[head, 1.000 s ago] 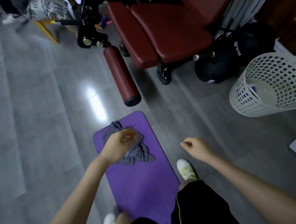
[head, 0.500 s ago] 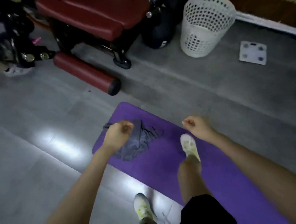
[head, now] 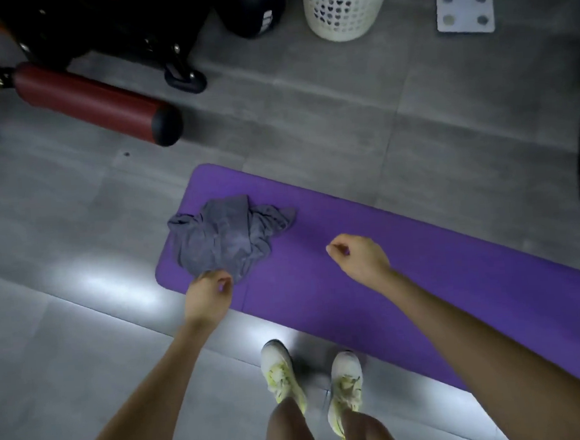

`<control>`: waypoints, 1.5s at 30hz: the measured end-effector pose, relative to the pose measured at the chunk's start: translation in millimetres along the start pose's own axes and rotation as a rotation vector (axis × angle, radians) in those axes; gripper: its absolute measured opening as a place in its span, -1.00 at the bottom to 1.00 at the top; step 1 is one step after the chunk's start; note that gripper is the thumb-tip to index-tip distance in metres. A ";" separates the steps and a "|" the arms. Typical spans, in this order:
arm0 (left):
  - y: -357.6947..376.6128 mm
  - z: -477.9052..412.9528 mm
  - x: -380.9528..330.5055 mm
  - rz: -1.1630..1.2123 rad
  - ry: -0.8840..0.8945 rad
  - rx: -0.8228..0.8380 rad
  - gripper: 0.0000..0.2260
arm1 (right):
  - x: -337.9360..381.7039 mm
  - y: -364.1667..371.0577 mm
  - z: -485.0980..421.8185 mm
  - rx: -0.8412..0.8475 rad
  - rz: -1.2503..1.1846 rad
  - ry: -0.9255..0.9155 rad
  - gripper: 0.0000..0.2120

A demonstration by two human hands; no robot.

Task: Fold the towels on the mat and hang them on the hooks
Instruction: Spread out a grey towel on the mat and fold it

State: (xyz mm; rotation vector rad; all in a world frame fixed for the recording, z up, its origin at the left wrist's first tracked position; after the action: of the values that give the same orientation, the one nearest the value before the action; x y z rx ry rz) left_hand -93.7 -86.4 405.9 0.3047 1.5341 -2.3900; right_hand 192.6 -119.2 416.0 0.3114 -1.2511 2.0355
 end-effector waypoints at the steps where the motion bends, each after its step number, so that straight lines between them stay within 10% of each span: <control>1: 21.1 -2.1 3.7 -0.013 0.012 -0.009 -0.89 | -16.1 13.3 -3.9 -0.004 -0.011 0.002 -0.76; 18: 381.0 -182.3 101.8 -0.303 0.288 -0.189 -0.78 | -239.0 289.3 -185.8 -0.085 -0.204 -0.030 -0.64; 29: 492.3 -308.3 157.2 -0.375 0.141 -0.394 -0.45 | -309.6 399.5 -311.6 -0.134 -0.491 -0.133 -0.50; 35: 481.9 -316.7 170.7 -0.215 0.163 -0.424 -0.81 | -331.6 401.8 -271.6 -0.080 -0.287 -0.085 -0.47; 45: 394.3 -214.1 39.0 -0.172 1.045 -0.445 -0.75 | -329.3 314.4 -200.4 -0.405 -0.415 -0.139 -0.51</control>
State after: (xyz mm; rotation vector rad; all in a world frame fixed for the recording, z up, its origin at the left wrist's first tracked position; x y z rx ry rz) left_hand 12.0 -51.7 -30.6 1.5237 2.5079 -1.9464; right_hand 245.0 -182.0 -74.7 0.4782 -1.5050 1.3964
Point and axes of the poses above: each hand's wrist, its own z-axis away from the middle knuckle, its own y-axis out of the palm, x = y × z, the point moved 5 cm from there along -z, towards the middle knuckle
